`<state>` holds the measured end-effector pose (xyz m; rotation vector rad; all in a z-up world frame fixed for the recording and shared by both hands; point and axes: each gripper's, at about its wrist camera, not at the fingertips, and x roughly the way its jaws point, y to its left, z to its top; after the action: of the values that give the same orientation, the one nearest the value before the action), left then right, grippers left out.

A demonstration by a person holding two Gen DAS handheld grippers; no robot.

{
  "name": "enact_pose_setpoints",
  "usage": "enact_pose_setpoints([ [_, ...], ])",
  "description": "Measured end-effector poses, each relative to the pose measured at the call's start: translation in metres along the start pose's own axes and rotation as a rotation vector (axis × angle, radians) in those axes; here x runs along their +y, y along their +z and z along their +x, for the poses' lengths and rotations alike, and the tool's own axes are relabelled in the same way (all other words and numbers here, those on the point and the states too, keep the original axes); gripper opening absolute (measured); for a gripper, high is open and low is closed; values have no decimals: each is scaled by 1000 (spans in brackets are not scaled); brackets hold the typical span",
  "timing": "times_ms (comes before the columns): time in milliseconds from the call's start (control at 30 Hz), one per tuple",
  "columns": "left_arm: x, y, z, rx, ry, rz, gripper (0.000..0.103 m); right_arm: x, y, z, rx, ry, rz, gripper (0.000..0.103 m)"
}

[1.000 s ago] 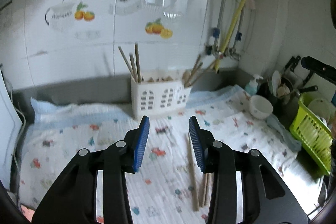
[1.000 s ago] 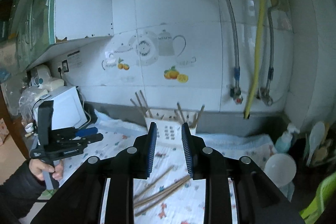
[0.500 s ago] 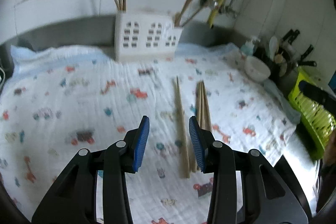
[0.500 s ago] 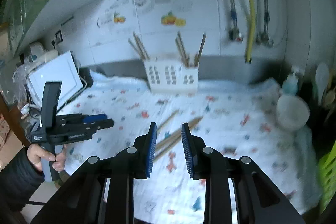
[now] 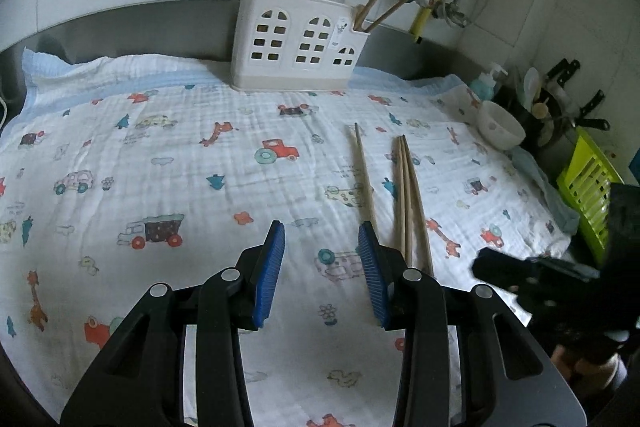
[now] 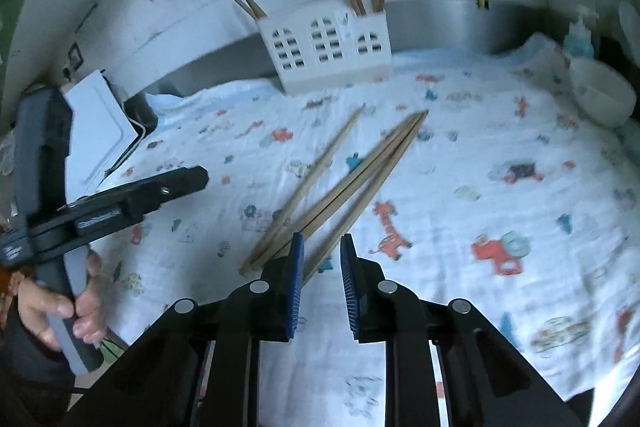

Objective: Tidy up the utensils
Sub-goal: 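Move both open grippers back down to the remaining chopsticks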

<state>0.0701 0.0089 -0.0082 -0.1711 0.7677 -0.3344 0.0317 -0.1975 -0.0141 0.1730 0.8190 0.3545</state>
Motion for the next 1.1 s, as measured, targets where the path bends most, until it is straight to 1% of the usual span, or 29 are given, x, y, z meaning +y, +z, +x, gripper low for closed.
enact_pose_setpoints([
  [100,6,-1,3,2,-13,-9,38,0,0,15,26,-11,39,18],
  [167,8,-2,4,3,-22,-11,38,1,1,24,38,-35,53,18],
  [300,10,-2,8,5,-39,-12,38,2,0,34,72,-57,84,18],
  [367,9,-1,10,7,-51,-7,38,6,-3,40,88,-82,78,18],
  [467,7,-1,15,15,-67,4,38,11,-3,41,88,-126,55,14],
  [567,4,-2,21,30,-83,19,38,10,-4,39,89,-169,37,12],
  [700,-1,-4,30,59,-100,43,38,3,-7,33,84,-205,23,9],
  [833,-8,-9,37,90,-108,48,37,-8,-10,25,72,-229,19,8],
  [867,-10,-10,39,97,-110,53,35,-11,-10,22,69,-231,20,8],
  [1033,-26,-17,48,134,-114,85,29,-22,-14,16,59,-214,24,8],
  [1100,-32,-18,51,143,-106,100,28,-23,-16,14,54,-206,16,8],
])
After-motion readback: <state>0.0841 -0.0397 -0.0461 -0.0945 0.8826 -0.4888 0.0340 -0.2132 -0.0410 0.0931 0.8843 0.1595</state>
